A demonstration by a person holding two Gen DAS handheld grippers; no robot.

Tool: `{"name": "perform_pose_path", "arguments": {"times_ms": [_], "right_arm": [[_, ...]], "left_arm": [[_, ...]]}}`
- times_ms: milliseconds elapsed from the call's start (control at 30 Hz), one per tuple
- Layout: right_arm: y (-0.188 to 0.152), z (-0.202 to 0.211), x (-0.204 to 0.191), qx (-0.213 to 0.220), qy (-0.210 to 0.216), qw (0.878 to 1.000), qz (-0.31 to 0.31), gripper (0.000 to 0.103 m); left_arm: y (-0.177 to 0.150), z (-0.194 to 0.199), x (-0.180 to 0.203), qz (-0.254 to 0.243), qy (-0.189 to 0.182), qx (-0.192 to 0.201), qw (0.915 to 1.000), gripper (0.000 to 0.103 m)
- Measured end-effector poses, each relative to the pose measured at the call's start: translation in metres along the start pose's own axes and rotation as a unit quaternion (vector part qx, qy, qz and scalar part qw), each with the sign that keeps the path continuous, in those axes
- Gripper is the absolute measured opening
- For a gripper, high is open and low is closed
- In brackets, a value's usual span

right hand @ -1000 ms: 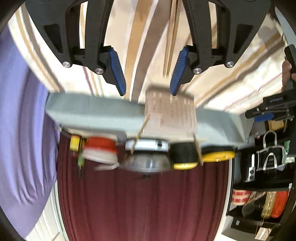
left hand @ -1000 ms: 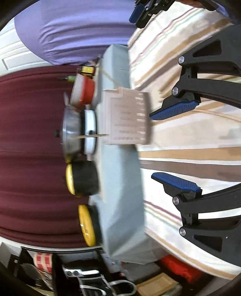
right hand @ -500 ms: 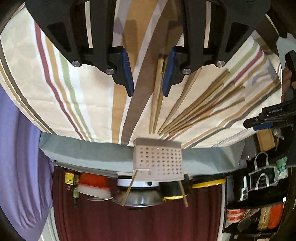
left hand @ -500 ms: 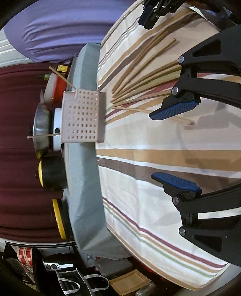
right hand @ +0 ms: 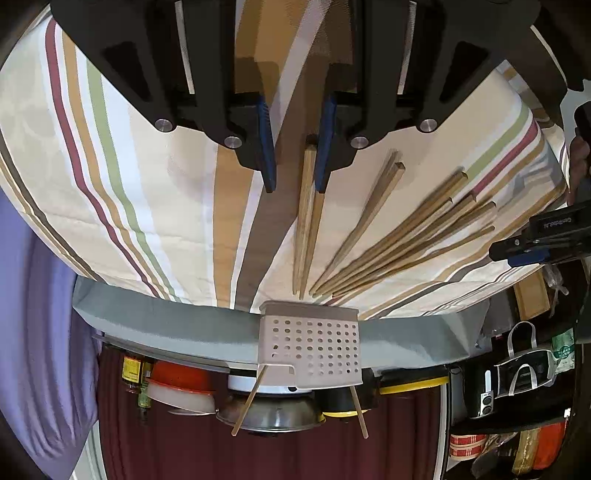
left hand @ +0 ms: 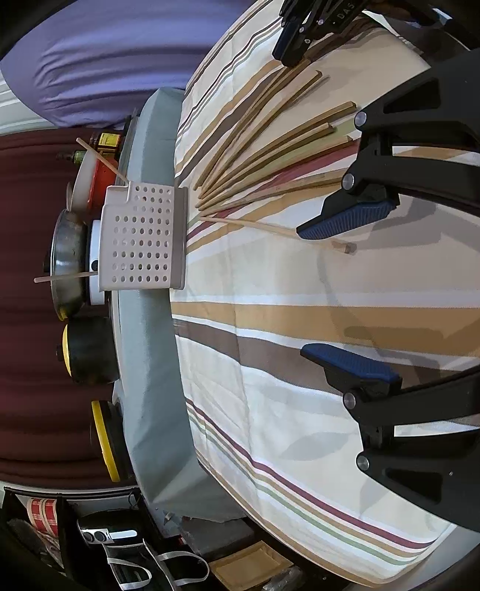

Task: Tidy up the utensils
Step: 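Move both tools back to the chopsticks and close each on one chopstick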

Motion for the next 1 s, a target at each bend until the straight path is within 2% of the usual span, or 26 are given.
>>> {"name": "perform_pose_path", "arguments": {"times_ms": [233,300,400,467,567,833,933,1000], "right_arm": [[-0.002,0.001,0.003,-0.004,-0.005,1.000,-0.006,0.020],[-0.002,0.000,0.002,-0.005,-0.003,1.000,-0.004,0.013],[-0.003,-0.002,0.001,-0.006,-0.001,1.000,0.001,0.012],[-0.005,-0.003,0.001,-0.008,0.000,1.000,0.000,0.007],[-0.005,-0.002,0.001,-0.007,-0.001,1.000,-0.001,0.007],[-0.006,-0.001,0.002,-0.006,0.000,1.000,-0.002,0.007],[-0.006,-0.001,0.002,-0.005,0.000,1.000,-0.002,0.007],[-0.006,-0.001,0.002,-0.005,0.001,1.000,-0.002,0.007]], "left_arm": [[-0.001,0.001,0.000,0.002,-0.003,0.000,1.0000,0.058],[-0.001,0.000,0.001,0.003,-0.005,-0.001,1.0000,0.058],[-0.004,0.000,0.004,0.000,-0.010,-0.004,0.9999,0.058],[-0.006,-0.001,0.008,-0.005,-0.017,-0.005,0.9998,0.057],[-0.008,-0.002,0.012,-0.013,-0.029,-0.005,0.9995,0.054],[-0.012,-0.011,0.020,-0.022,-0.055,-0.018,0.9981,0.033],[-0.012,-0.013,0.021,-0.023,-0.063,-0.021,0.9975,0.029],[-0.011,-0.013,0.022,-0.027,-0.066,-0.020,0.9972,0.020]]}}
Point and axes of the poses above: each gripper's, at about its wrist camera, not at the fingertips, and z roughly against the way its jaws point, x to its right, y to its top, the point moved 3 cm from there along -z, roughly the way its jaws point, and after that the axes turned 10 degrees about x, right-handed, at the moved point
